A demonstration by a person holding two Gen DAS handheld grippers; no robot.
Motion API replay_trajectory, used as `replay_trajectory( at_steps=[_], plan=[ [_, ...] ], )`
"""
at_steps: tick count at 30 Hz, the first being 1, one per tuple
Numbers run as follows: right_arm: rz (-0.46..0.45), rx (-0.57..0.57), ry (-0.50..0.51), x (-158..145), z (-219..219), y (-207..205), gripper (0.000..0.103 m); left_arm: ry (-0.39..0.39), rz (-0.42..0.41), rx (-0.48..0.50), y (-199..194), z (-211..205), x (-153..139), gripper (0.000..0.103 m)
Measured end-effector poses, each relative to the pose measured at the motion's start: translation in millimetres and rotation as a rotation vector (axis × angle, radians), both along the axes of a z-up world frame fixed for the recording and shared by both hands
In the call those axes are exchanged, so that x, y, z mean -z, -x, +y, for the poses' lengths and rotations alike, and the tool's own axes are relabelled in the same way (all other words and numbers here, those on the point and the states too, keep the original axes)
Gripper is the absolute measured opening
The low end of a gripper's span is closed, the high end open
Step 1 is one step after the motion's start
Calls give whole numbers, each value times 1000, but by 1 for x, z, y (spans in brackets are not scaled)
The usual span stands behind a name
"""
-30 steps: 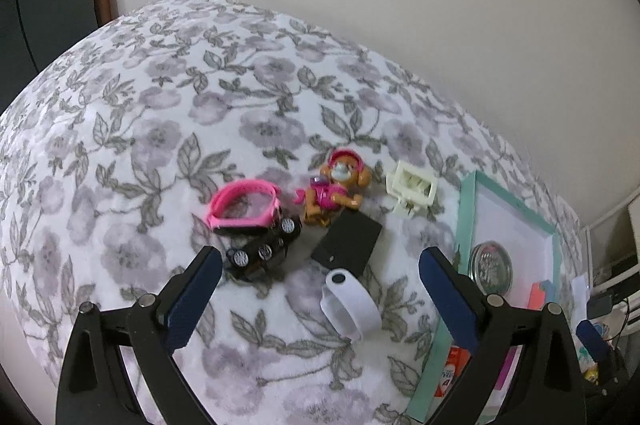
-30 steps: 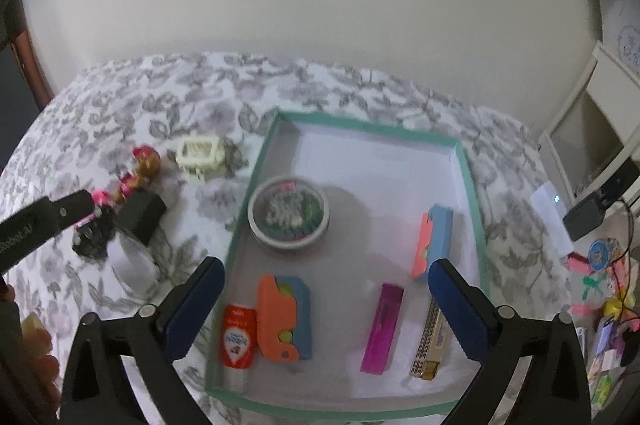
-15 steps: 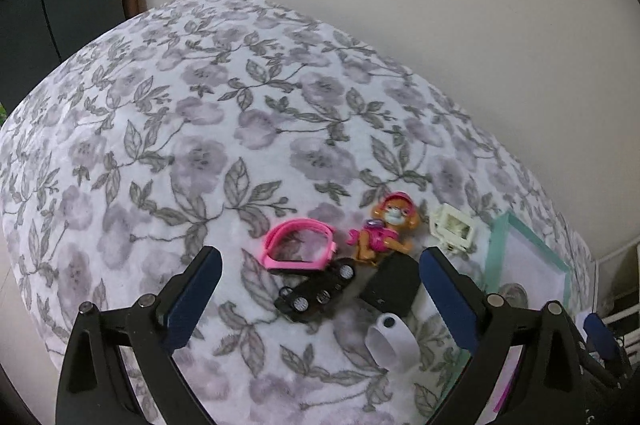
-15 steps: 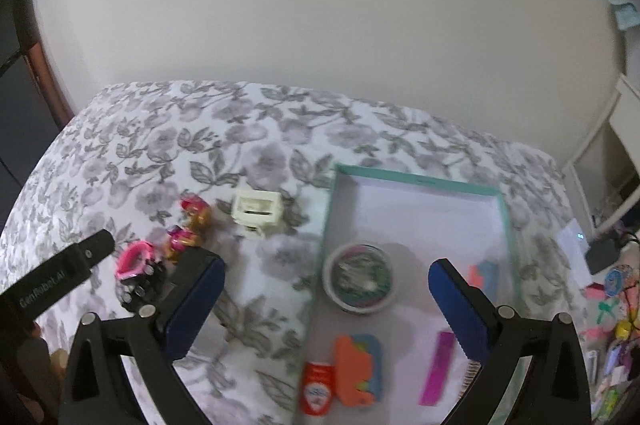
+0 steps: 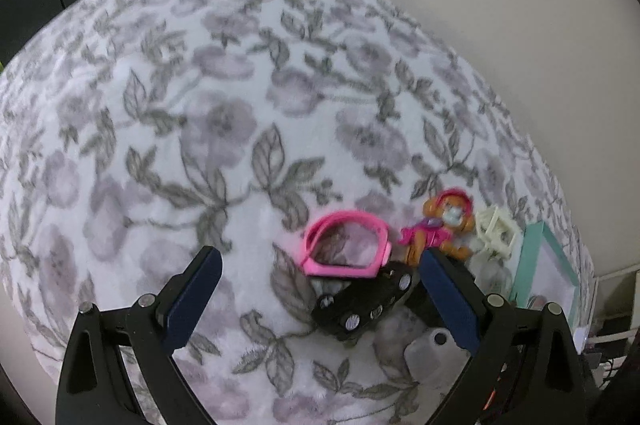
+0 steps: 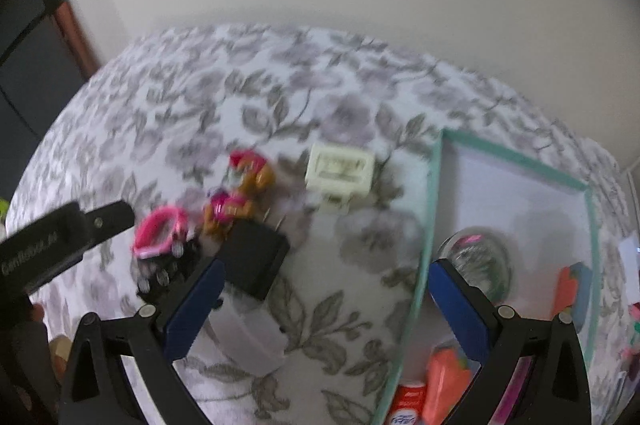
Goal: Organize rigid objects
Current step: 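Grasp the black toy car with the left gripper while the right grasps the white band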
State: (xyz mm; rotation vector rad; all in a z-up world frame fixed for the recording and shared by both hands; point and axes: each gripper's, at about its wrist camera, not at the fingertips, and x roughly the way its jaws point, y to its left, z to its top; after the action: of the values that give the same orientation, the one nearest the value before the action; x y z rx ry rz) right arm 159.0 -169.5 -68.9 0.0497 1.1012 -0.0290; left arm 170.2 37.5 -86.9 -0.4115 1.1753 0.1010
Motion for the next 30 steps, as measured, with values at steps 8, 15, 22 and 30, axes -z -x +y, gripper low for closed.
replay_trajectory(
  at_steps=[8, 15, 22, 30],
  plan=[
    [75, -61, -51, 23, 11, 9, 103, 22, 65, -3, 3, -1, 19, 99],
    [74, -85, -48, 18, 15, 13, 103, 36, 71, 26, 3, -8, 21, 99],
    [73, -91, -87, 14, 12, 15, 103, 21, 67, 34, 4, -11, 19, 99],
    [128, -133, -56, 34, 22, 14, 103, 38, 61, 46, 4, -7, 20, 99]
  ],
)
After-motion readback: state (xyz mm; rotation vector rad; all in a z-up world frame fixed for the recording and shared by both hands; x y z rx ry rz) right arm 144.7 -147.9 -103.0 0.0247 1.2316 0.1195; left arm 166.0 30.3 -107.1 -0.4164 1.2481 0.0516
